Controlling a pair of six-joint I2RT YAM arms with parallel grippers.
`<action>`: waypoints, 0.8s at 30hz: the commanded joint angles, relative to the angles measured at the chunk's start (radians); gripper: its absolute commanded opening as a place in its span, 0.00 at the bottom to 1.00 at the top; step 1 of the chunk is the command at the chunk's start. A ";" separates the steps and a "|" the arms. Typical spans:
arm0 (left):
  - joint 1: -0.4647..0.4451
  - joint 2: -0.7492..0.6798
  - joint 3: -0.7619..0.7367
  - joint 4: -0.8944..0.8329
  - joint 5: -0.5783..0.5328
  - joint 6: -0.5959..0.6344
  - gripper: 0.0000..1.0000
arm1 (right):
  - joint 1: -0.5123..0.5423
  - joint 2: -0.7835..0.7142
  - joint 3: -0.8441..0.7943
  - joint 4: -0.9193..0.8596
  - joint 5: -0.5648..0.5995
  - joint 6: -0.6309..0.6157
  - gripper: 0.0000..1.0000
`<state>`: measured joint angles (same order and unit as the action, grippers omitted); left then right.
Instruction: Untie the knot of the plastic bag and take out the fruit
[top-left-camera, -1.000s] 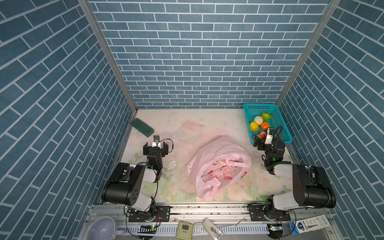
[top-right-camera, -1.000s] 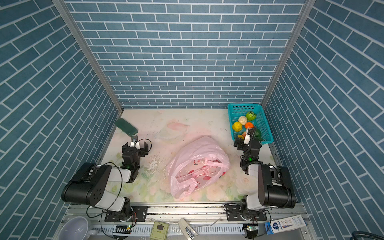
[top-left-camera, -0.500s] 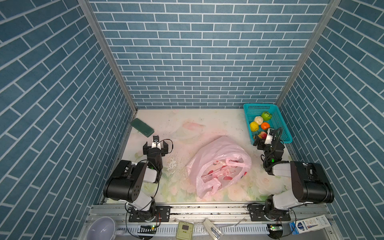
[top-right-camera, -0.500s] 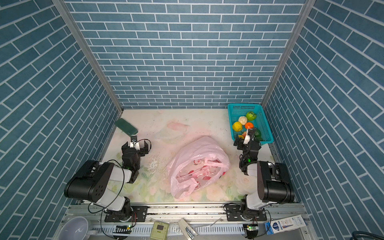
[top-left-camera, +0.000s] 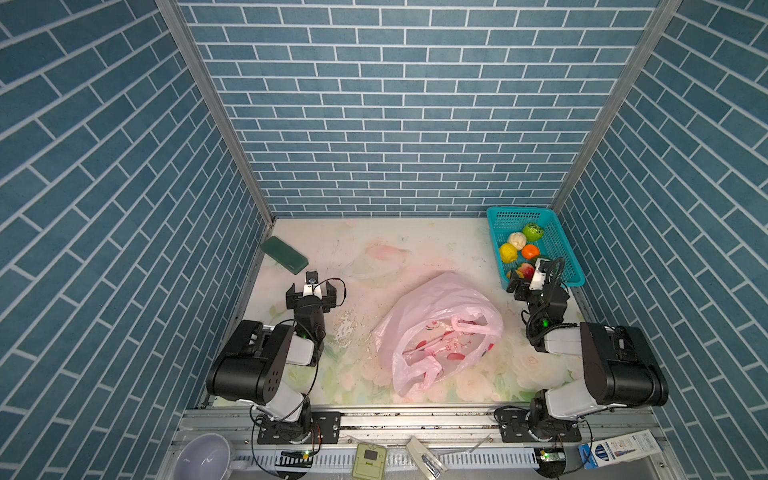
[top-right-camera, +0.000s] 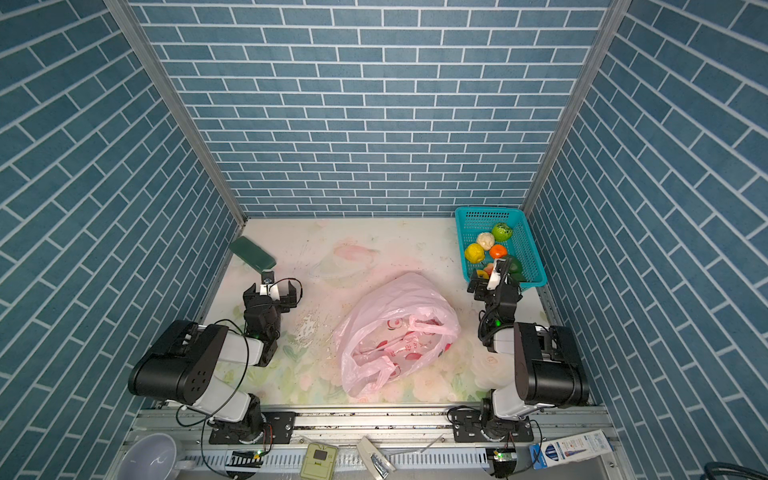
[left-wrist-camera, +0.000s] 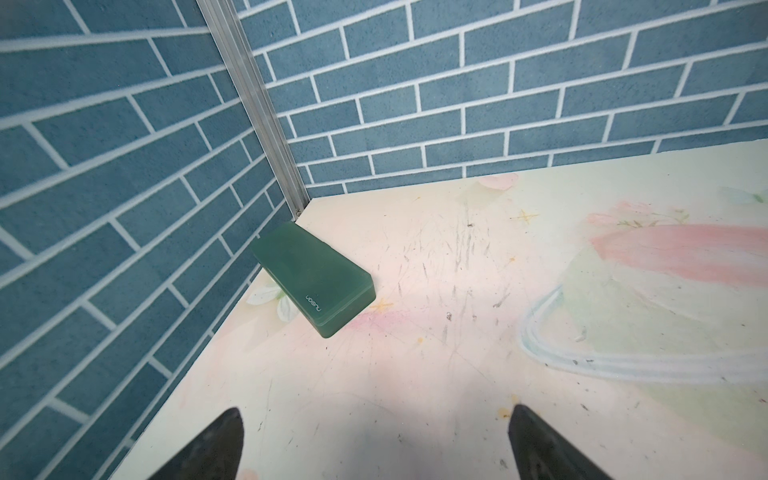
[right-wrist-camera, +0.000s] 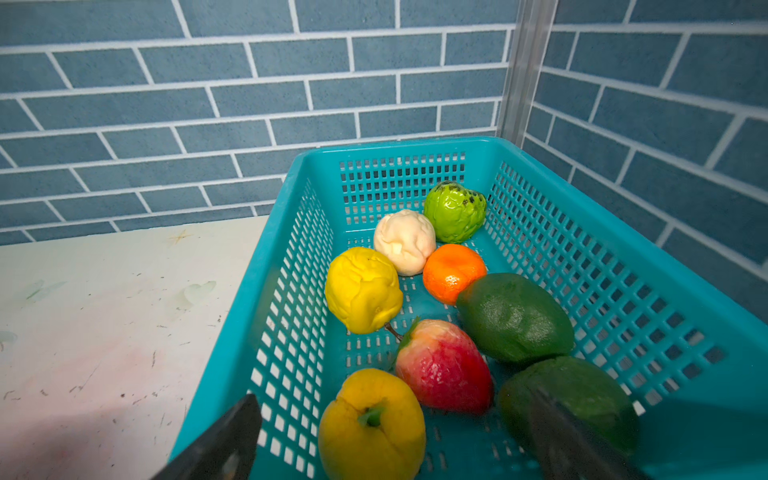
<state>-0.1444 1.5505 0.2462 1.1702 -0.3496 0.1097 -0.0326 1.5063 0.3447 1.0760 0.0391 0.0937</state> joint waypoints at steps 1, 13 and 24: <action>0.005 0.005 -0.009 0.026 0.009 0.003 1.00 | -0.003 0.029 -0.042 -0.048 -0.026 -0.063 0.99; 0.006 0.004 -0.010 0.025 0.012 0.004 1.00 | -0.014 0.026 -0.079 0.014 -0.133 -0.088 0.99; 0.006 0.005 -0.007 0.025 0.011 0.004 1.00 | 0.016 0.029 -0.053 -0.024 0.042 -0.061 0.99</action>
<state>-0.1440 1.5505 0.2462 1.1740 -0.3428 0.1101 -0.0242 1.5074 0.2985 1.1473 0.0116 0.0750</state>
